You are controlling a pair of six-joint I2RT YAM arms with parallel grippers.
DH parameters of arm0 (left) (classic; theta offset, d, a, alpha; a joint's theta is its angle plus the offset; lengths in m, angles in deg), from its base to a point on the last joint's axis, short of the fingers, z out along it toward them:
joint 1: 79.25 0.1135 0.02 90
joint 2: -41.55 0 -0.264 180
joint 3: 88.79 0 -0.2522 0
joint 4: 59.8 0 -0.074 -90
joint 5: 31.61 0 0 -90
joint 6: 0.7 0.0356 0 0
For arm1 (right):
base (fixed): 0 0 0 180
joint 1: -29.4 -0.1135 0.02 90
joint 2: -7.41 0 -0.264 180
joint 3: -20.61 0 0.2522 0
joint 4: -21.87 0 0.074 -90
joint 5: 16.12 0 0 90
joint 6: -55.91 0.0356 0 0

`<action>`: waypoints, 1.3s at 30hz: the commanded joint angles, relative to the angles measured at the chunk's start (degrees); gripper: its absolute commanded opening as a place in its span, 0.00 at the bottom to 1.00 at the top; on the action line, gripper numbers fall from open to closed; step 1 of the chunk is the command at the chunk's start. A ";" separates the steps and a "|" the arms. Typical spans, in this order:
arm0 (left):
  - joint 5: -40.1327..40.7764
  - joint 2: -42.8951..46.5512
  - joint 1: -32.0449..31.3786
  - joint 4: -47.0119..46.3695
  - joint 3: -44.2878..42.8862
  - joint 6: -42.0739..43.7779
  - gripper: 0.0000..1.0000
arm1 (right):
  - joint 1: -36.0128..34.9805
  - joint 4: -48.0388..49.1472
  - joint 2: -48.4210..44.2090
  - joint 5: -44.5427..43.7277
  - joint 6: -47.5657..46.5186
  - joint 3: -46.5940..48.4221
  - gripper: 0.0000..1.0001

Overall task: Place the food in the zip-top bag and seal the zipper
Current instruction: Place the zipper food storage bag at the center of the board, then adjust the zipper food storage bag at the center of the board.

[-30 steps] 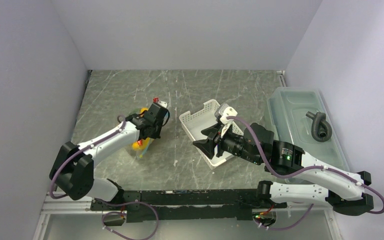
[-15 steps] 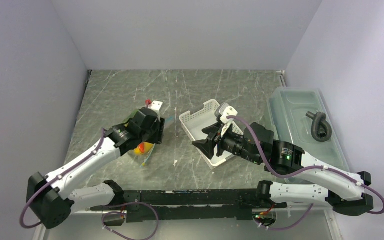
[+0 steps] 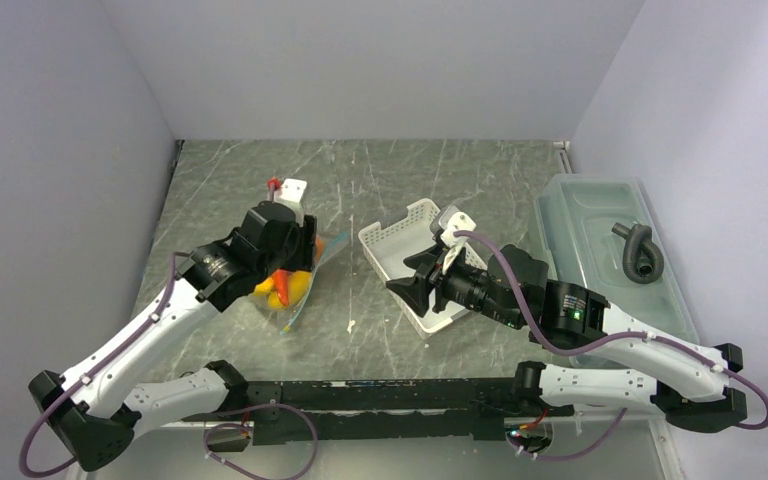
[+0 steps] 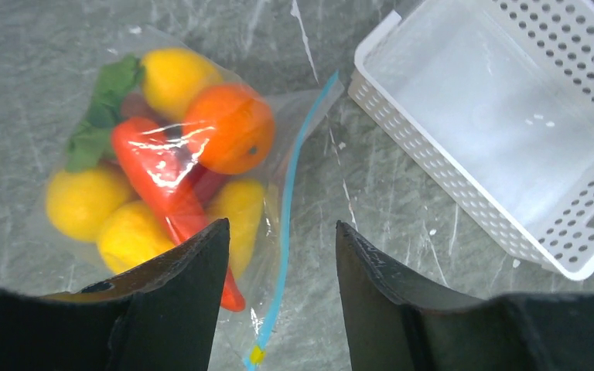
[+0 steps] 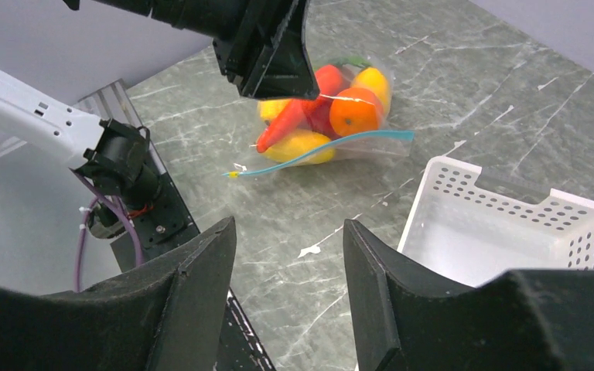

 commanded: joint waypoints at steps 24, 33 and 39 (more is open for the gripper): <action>-11.23 -10.94 28.33 -5.85 -1.95 1.08 0.20 | 0.23 0.33 -2.34 -0.54 -0.29 0.00 0.49; -12.19 -17.32 28.76 -10.00 5.09 -4.82 0.13 | 0.49 -0.19 -4.01 -1.20 -0.72 -0.45 0.50; -14.07 -20.52 27.05 -14.66 14.76 -8.34 0.08 | 0.59 -0.89 -3.67 -0.96 -1.06 0.03 0.51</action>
